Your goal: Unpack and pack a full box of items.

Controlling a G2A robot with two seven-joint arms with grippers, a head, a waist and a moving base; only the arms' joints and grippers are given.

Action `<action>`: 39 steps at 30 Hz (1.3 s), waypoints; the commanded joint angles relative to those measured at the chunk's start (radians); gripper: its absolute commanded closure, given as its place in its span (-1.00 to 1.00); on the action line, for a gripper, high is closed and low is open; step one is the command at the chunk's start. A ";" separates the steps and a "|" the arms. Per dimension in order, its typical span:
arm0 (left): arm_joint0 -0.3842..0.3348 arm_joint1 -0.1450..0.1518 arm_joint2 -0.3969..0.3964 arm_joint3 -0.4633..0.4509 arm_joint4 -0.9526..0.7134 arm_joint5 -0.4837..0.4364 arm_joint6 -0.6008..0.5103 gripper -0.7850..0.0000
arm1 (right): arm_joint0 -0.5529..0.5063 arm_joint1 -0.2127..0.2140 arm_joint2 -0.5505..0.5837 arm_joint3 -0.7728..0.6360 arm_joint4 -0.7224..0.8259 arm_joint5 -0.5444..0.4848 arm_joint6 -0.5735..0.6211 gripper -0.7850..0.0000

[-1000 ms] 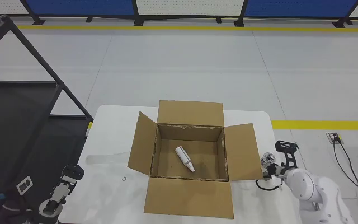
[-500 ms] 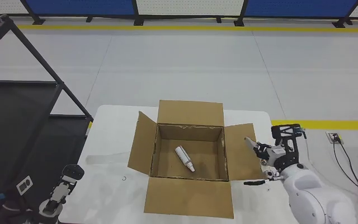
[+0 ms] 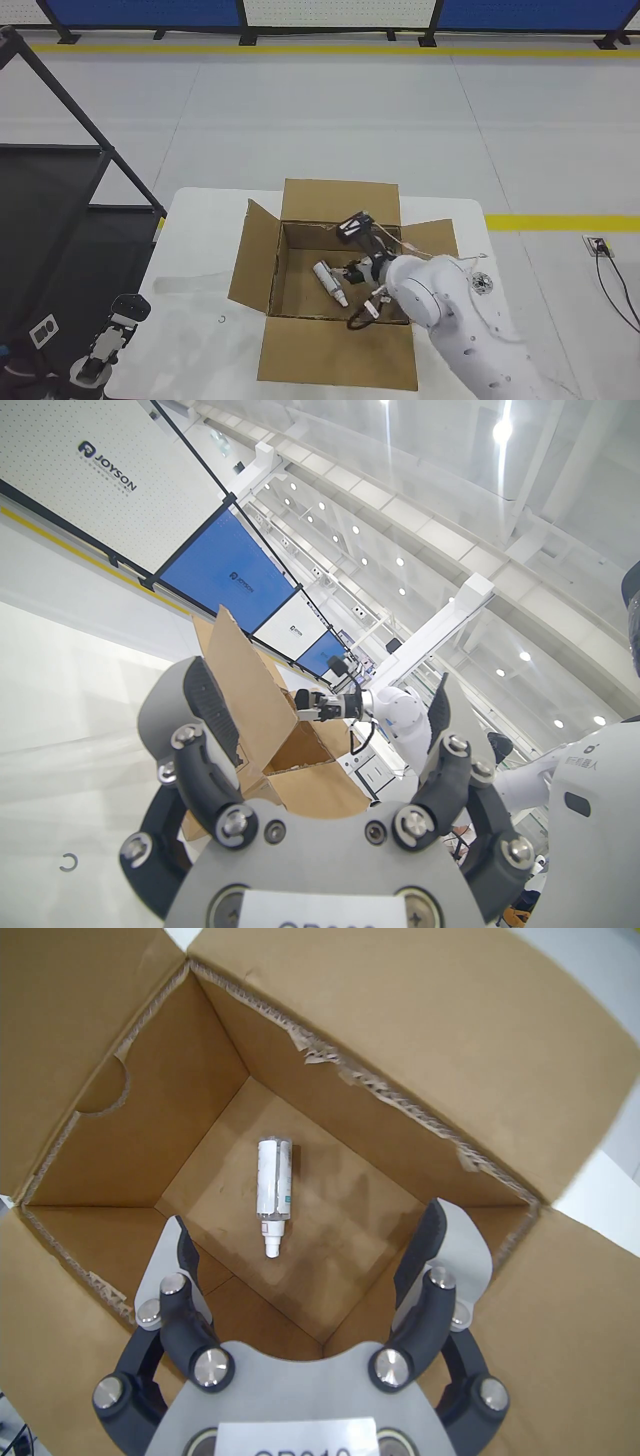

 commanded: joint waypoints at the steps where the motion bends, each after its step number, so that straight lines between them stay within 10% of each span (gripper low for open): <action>1: 0.000 0.000 0.000 0.000 0.000 0.000 0.000 -1.00 | 0.082 -0.030 -0.081 0.129 0.021 0.005 -0.007 -1.00; 16: 0.000 0.000 0.000 0.000 0.000 0.000 0.000 -1.00 | 0.322 -0.245 -0.376 0.698 0.157 -0.023 -0.076 -0.93; 27: 0.000 0.000 0.000 0.000 0.000 0.000 0.000 -1.00 | 0.366 -0.338 -0.429 0.888 0.167 -0.034 -0.085 0.10; 30: 0.000 0.000 0.000 0.000 0.000 0.000 0.000 -1.00 | 0.376 -0.354 -0.429 0.923 0.172 -0.045 -0.093 1.00; 39: 0.000 0.000 0.000 0.000 0.000 0.000 0.000 -1.00 | 0.412 -0.354 -0.365 0.922 0.227 -0.139 -0.136 1.00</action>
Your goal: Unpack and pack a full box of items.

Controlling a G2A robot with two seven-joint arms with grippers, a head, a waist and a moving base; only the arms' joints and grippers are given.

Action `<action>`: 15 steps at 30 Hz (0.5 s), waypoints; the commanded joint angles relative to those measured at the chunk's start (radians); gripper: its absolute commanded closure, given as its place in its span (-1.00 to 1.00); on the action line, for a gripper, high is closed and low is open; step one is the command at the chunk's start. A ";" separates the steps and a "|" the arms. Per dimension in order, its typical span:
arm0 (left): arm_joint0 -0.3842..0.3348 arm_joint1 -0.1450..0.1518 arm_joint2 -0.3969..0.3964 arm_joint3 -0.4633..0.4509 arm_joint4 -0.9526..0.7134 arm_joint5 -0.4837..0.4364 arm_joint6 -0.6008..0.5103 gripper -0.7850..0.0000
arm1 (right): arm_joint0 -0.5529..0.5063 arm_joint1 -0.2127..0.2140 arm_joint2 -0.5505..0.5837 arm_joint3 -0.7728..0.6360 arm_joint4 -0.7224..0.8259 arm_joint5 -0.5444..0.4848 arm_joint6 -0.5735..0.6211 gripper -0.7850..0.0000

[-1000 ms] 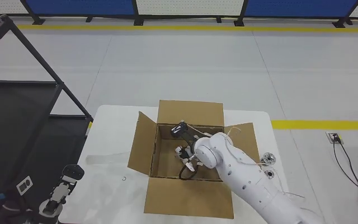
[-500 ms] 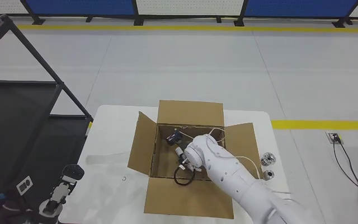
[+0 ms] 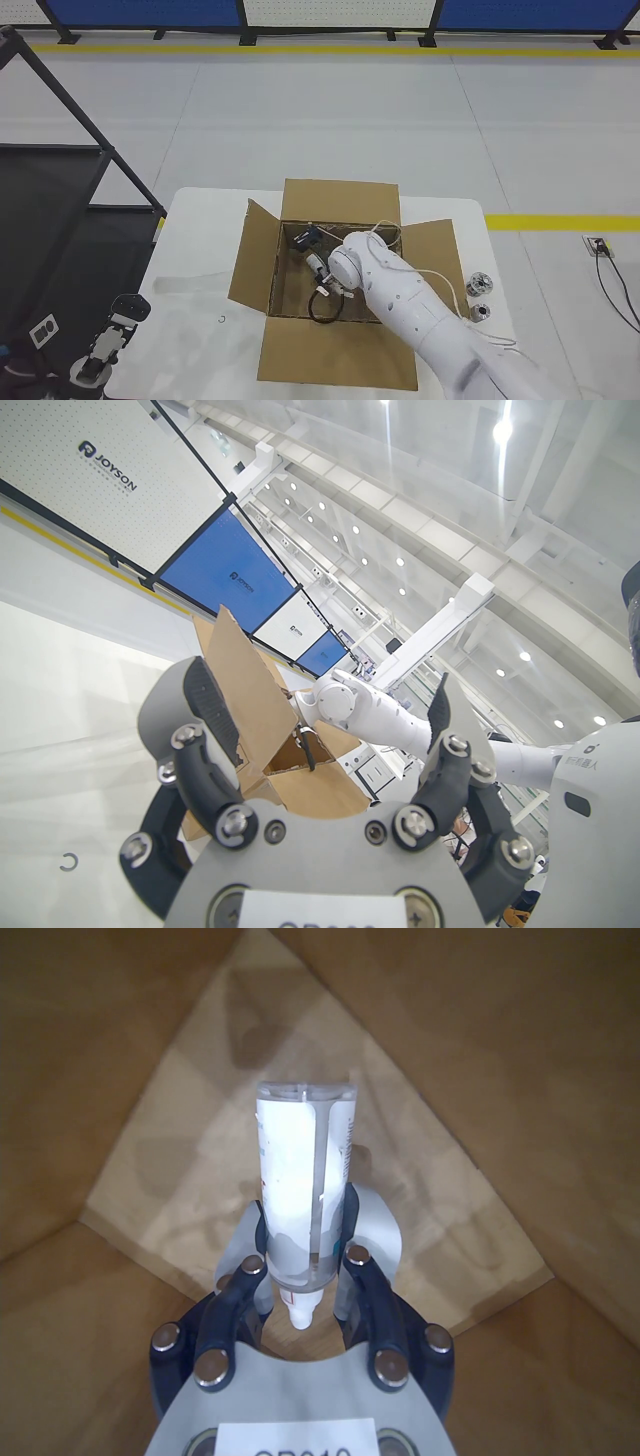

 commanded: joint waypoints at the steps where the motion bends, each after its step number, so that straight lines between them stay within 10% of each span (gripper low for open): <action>1: 0.000 0.000 0.000 0.000 0.000 0.000 0.000 -1.00 | 0.001 0.013 0.026 -0.031 0.010 -0.025 -0.013 1.00; 15: 0.000 0.000 0.000 0.000 0.000 0.000 0.000 -1.00 | -0.395 0.244 0.411 -0.905 -0.240 0.083 0.128 1.00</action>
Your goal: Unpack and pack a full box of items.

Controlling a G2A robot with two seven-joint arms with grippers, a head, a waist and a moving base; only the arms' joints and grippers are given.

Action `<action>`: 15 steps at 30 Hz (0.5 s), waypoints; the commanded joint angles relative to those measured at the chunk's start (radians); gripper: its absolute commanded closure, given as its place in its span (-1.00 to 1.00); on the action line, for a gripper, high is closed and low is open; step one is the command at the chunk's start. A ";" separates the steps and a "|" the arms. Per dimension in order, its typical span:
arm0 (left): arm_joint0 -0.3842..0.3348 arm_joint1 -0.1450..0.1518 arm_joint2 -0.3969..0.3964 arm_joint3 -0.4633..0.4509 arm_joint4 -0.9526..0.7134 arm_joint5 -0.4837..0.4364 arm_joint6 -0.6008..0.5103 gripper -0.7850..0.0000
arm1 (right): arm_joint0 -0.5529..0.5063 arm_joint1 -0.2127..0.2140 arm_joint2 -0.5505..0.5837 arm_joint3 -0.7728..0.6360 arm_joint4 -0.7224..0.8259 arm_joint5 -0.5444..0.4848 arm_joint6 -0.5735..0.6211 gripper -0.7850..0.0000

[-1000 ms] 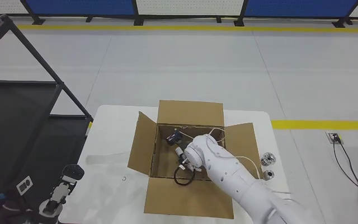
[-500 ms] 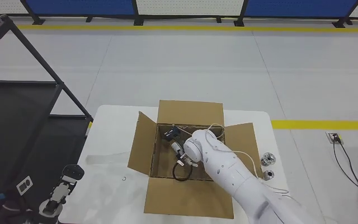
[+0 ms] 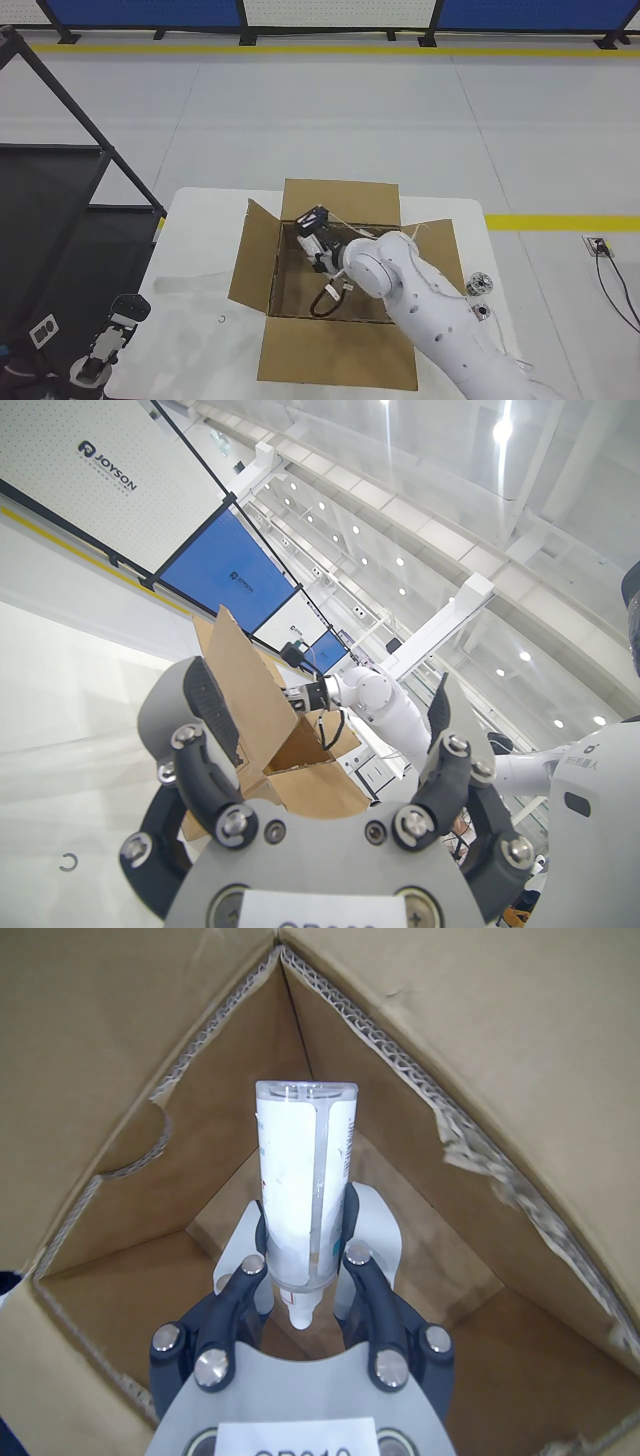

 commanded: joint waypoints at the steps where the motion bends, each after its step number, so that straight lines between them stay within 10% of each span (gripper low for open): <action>1: 0.000 0.000 0.000 0.000 0.000 0.000 0.000 -1.00 | -0.110 0.030 0.094 -0.191 -0.047 0.017 0.006 1.00; 15: 0.000 0.000 0.000 0.000 0.000 0.000 0.000 -1.00 | -0.684 0.114 0.685 -0.847 -0.217 0.239 -0.158 1.00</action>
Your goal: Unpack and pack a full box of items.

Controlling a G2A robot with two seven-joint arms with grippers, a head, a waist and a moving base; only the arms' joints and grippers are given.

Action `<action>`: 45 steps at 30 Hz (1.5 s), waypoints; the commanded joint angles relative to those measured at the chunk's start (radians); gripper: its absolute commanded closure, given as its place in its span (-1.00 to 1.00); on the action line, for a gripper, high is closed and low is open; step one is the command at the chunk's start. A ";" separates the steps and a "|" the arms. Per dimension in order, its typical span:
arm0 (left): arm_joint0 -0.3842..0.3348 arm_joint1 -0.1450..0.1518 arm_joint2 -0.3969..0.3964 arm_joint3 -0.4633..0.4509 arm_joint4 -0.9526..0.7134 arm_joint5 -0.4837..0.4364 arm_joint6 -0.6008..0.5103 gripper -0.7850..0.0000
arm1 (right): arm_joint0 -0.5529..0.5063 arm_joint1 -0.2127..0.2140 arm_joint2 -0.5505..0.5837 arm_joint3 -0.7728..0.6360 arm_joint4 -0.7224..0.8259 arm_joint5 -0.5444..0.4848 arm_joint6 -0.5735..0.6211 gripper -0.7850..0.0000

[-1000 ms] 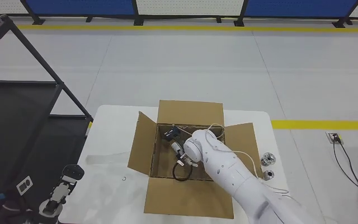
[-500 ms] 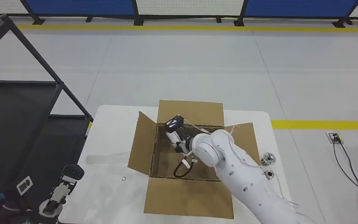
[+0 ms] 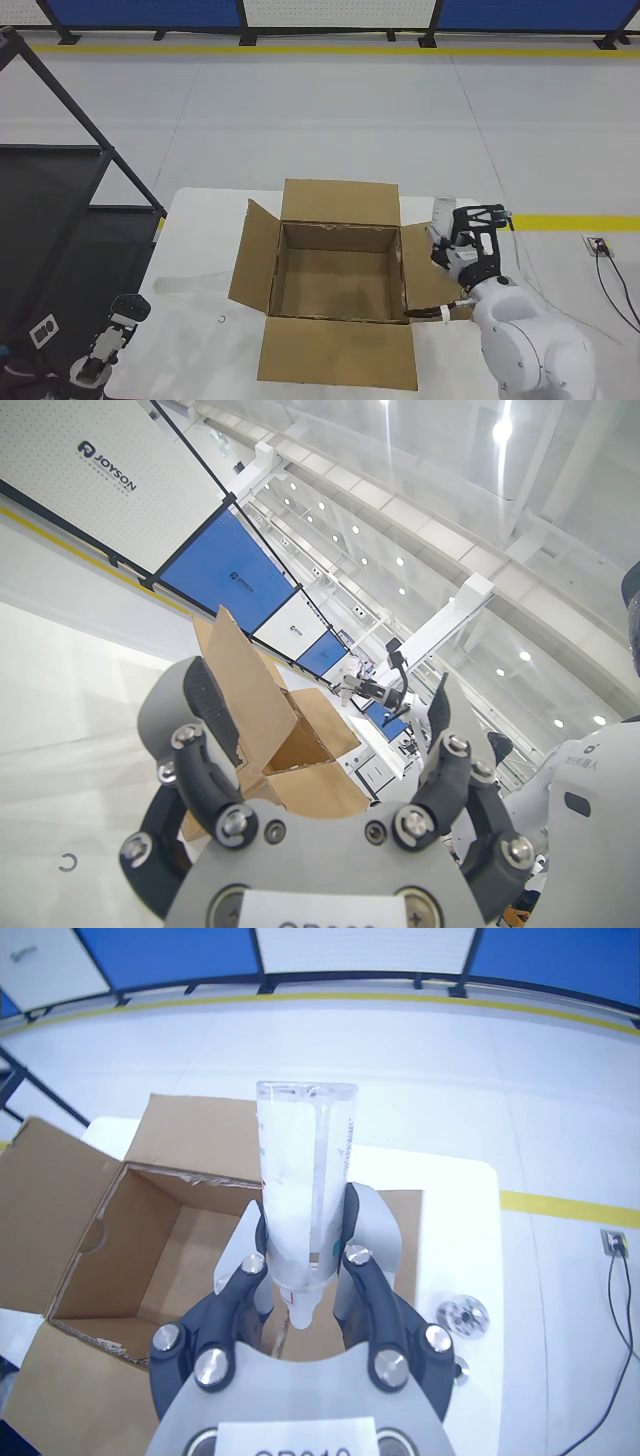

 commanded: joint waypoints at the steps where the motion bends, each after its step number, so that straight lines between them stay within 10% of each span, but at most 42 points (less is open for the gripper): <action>1: 0.000 0.000 0.000 0.000 0.000 0.000 0.000 -1.00 | -0.073 0.003 0.095 -0.033 0.049 0.006 -0.010 1.00; 13: 0.000 0.000 0.000 0.000 0.000 0.000 0.000 -1.00 | -0.167 0.019 0.331 0.284 0.454 -0.198 -0.026 1.00; 28: 0.000 0.000 0.000 0.000 0.000 0.000 0.000 -1.00 | -0.055 0.037 0.175 0.507 0.565 -0.437 0.015 1.00; 45: 0.000 0.000 0.000 0.000 0.000 0.000 0.000 -1.00 | 0.070 0.046 0.025 0.643 0.570 -0.464 -0.010 1.00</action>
